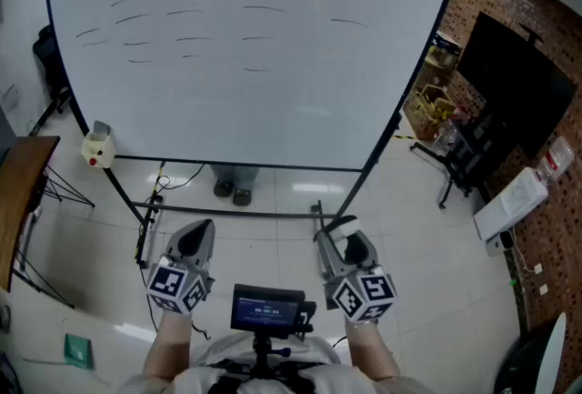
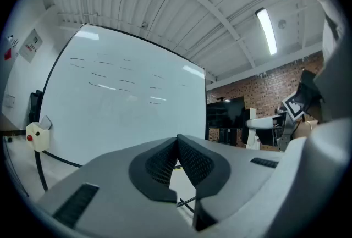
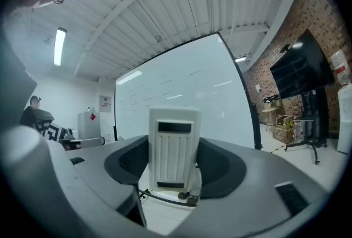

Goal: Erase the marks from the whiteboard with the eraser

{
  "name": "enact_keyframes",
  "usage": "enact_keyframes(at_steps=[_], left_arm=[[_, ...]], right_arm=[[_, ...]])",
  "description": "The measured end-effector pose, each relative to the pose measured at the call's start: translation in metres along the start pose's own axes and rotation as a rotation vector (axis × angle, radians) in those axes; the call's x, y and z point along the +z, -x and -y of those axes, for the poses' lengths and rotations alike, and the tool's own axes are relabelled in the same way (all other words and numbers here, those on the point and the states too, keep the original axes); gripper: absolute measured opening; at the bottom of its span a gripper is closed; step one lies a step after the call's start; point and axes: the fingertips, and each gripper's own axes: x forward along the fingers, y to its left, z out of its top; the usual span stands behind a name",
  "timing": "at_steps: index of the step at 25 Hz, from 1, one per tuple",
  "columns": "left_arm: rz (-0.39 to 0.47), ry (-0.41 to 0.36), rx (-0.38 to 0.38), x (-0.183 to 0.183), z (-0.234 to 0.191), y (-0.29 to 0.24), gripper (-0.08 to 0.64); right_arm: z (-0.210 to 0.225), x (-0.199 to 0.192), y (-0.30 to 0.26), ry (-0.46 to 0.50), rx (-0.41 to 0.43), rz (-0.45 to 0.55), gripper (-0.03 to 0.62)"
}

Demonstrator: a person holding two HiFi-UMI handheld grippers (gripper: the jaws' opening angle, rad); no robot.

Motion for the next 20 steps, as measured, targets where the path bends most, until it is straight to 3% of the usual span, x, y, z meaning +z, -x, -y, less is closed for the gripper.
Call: enact_keyframes(at_steps=[8,14,20], left_arm=[[-0.018,0.027,0.006,-0.013,-0.022,0.01,-0.008],[-0.022,0.019,-0.021,-0.015,-0.023,-0.002,-0.008],[-0.003,0.012,-0.001,-0.009,-0.038,-0.031,-0.008]], right_arm=[[-0.019,-0.011,-0.008,0.001,-0.004,-0.015,0.261],[-0.013,-0.02,-0.022,-0.019,0.006,-0.035,0.261],[0.004,-0.019,-0.058,-0.017,0.031,-0.024,0.261]])
